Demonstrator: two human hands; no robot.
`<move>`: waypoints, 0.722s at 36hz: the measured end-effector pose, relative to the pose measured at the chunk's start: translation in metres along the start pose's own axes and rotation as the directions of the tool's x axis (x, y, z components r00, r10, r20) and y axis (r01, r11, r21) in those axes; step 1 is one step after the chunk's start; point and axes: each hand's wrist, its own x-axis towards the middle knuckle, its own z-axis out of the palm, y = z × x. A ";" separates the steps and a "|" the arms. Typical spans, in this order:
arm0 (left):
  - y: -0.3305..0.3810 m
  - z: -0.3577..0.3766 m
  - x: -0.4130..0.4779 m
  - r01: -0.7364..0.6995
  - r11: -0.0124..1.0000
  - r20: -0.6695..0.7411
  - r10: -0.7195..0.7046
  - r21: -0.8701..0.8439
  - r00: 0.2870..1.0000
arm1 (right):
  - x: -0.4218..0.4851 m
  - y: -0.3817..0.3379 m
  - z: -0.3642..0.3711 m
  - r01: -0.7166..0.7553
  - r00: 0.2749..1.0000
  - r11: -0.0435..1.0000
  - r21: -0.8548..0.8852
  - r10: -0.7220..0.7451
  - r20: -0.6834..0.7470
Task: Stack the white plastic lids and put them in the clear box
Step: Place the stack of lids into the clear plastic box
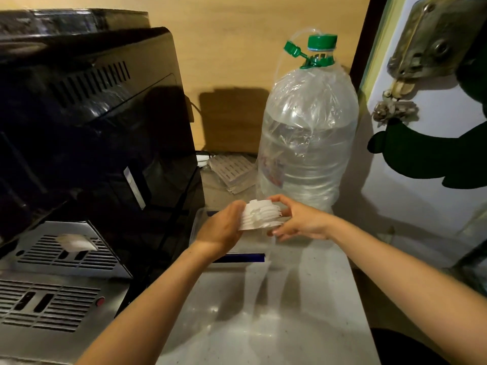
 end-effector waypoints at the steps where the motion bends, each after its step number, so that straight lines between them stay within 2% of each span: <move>1: -0.001 0.000 0.001 -0.018 0.998 -0.009 0.019 0.056 1.000 | 0.002 -0.001 0.000 0.004 1.000 1.000 -0.016 -0.004 0.013; 4: -0.012 0.004 0.007 -0.079 0.979 -0.019 0.085 0.190 0.996 | 0.010 -0.004 -0.002 0.027 0.999 0.998 -0.049 -0.025 0.031; 6: -0.021 0.003 0.010 -0.166 0.948 -0.070 0.192 0.272 0.979 | 0.016 -0.004 -0.003 0.044 0.998 0.998 -0.045 -0.041 0.052; 9: -0.032 0.005 0.014 -0.244 0.921 -0.068 0.277 0.304 0.959 | 0.027 -0.004 -0.004 0.063 0.996 0.998 -0.029 -0.061 0.065; 11: -0.042 0.012 0.019 -0.261 0.911 -0.027 0.284 0.319 0.959 | 0.035 -0.004 -0.005 0.066 0.996 0.998 -0.002 -0.066 0.057; 16: -0.061 0.030 0.029 -0.178 0.962 0.015 0.179 0.205 0.984 | 0.056 -0.002 -0.011 0.057 0.998 0.996 0.073 -0.058 0.013; 18: -0.067 0.037 0.033 -0.135 0.979 -0.015 0.139 0.155 0.990 | 0.065 0.002 -0.013 0.054 0.998 0.995 0.084 -0.055 0.008; 20: -0.068 0.039 0.036 -0.025 0.994 -0.057 0.031 0.108 0.998 | 0.072 0.007 -0.015 0.058 0.998 0.992 0.114 -0.059 0.006; 22: -0.072 0.046 0.036 0.005 0.993 -0.117 0.009 0.119 0.993 | 0.080 0.014 -0.015 0.063 0.998 0.986 0.155 -0.064 -0.002; 24: -0.070 0.047 0.037 0.104 0.994 -0.070 -0.105 -0.025 0.992 | 0.087 0.022 -0.015 0.071 0.997 0.982 0.176 -0.069 -0.018; 26: -0.074 0.052 0.036 0.150 0.986 -0.007 -0.151 -0.076 0.988 | 0.093 0.029 -0.013 0.074 0.997 0.986 0.150 -0.068 -0.047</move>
